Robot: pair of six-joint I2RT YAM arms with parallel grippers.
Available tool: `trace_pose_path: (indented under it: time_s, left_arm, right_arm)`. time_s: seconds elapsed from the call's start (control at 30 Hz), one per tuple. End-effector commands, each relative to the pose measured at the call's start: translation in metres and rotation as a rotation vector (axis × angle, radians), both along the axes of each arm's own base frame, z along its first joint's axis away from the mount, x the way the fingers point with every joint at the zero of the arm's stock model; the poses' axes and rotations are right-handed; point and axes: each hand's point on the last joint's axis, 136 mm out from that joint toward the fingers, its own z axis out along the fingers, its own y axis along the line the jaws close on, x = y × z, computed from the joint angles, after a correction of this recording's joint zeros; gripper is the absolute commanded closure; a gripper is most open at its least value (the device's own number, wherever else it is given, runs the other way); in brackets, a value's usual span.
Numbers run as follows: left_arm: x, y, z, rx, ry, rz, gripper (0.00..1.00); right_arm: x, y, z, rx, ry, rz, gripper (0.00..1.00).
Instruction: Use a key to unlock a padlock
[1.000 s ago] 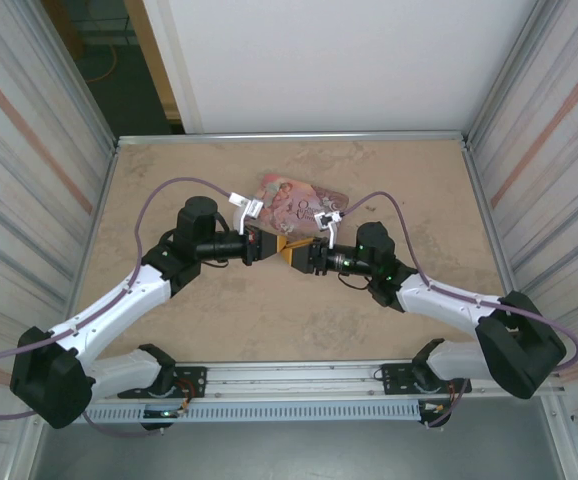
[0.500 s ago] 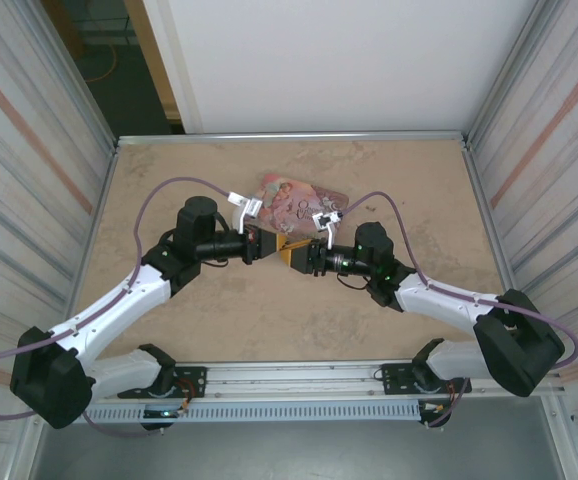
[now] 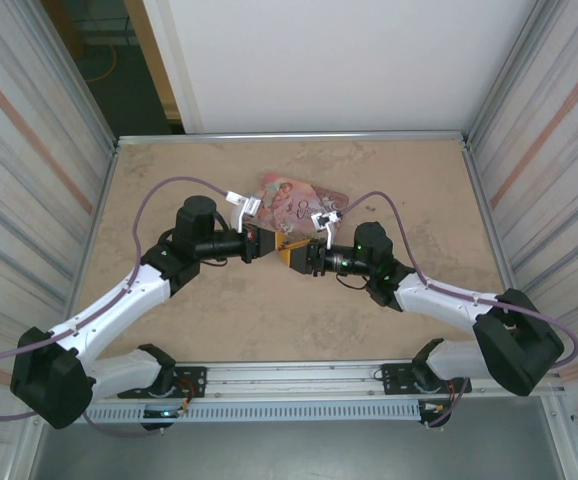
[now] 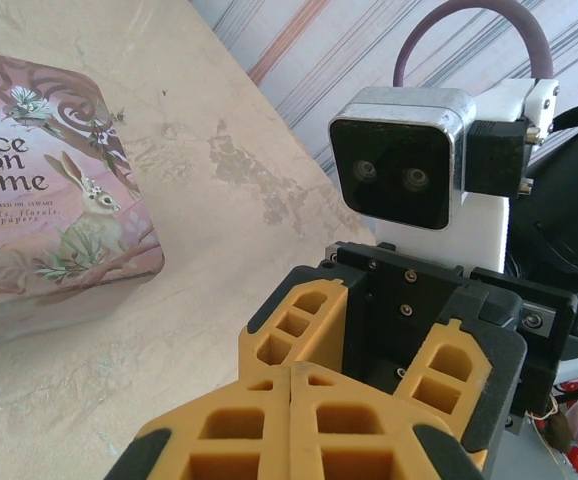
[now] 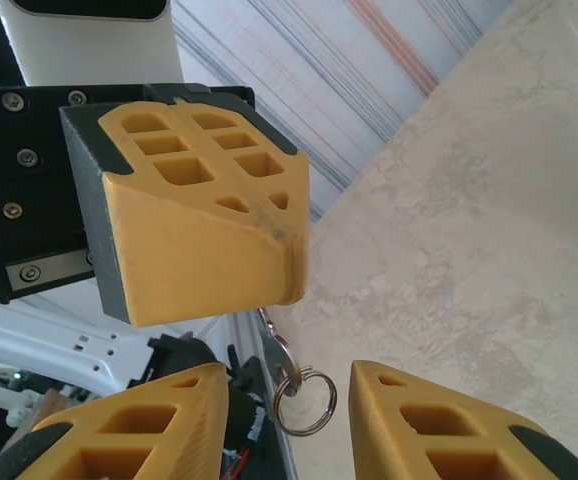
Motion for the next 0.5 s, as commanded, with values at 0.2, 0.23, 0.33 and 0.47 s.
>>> trace_pose_path:
  time_s: [0.2,0.23,0.33,0.47]
  left_arm:
    - [0.0015,0.0037,-0.007,0.014,0.01,0.013,1.0]
    - [0.0018,0.0038,-0.0071,0.015,0.011,0.014,1.0]
    - [0.0029,0.0051,-0.0096,0.022,0.016,0.023,1.0]
    - [0.0047,0.0076,-0.0103,0.022,0.021,0.037,1.0]
  right_arm:
    - [-0.0024,0.01,0.0175,0.037,-0.015,0.045,0.69]
    - [-0.0021,0.01,0.0173,0.037,-0.013,0.043,0.7]
    - [-0.0019,0.0103,0.0159,0.034,-0.007,0.043,0.73]
    - [-0.001,0.009,0.0116,0.023,0.009,0.037,0.76]
